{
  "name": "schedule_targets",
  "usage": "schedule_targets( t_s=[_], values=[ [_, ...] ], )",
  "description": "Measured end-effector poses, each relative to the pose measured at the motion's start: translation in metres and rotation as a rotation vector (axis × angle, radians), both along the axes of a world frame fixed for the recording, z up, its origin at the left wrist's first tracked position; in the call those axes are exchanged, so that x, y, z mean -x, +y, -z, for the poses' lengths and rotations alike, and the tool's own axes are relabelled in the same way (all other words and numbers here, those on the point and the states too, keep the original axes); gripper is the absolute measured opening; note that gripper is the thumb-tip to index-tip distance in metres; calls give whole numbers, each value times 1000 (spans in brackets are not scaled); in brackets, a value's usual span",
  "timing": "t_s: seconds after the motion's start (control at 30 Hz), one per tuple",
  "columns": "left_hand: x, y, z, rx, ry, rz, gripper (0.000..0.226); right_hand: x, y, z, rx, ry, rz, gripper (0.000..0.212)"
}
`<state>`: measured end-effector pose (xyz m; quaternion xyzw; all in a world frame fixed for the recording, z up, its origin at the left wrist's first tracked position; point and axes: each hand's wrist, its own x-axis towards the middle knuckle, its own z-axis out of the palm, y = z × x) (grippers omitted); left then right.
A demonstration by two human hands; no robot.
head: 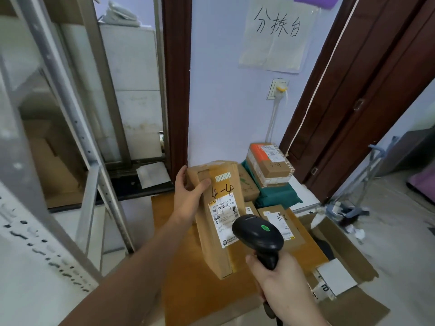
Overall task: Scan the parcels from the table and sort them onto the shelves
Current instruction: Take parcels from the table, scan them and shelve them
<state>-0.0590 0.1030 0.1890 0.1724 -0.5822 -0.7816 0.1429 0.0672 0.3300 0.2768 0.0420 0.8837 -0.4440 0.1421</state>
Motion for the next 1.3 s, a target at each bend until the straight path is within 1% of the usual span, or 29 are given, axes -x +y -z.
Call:
schedule_targets(
  t_s=[0.1,0.23,0.3,0.4,0.47,0.6,0.63,0.7,0.73,0.77,0.8,0.93,1.03,1.13,1.23,1.3],
  values=[
    [-21,-8,1,-56,8,-78,86,-6,-2,-3,-12,3,-74,31],
    [-62,-14,7,-94,0,-193,83,-17,0,-8,29,28,-199,16],
    [-87,-12,10,-120,-10,-256,82,-23,5,-8,29,29,-288,14],
    [-134,0,14,-153,-25,-360,75,-37,15,-6,70,53,-436,11],
    [-172,10,19,-161,-37,-410,73,-51,22,-1,81,70,-518,8],
    [-255,23,29,-215,-50,-575,70,-86,28,8,99,64,-708,15],
    [-275,22,31,-231,-55,-627,73,-95,25,9,100,53,-752,16],
    [-318,17,29,-263,-63,-738,91,-114,14,10,106,36,-831,17],
    [-340,11,31,-287,-73,-795,102,-124,7,10,109,30,-875,18],
    [-361,4,32,-309,-76,-856,107,-135,-2,9,106,23,-921,20],
    [-383,-5,35,-329,-78,-916,108,-146,-12,10,111,20,-960,21],
    [-468,-45,32,-346,-52,-1106,100,-199,-62,7,90,24,-1057,17],
    [-530,-83,27,-330,-13,-1216,89,-242,-108,0,100,54,-1132,16],
    [-589,-125,21,-311,13,-1307,92,-286,-162,-4,103,63,-1220,14],
    [-647,-169,16,-293,26,-1382,79,-332,-221,-4,146,79,-1284,14],
    [-683,-198,14,-296,21,-1417,83,-360,-258,-4,183,77,-1335,14]
  ],
)
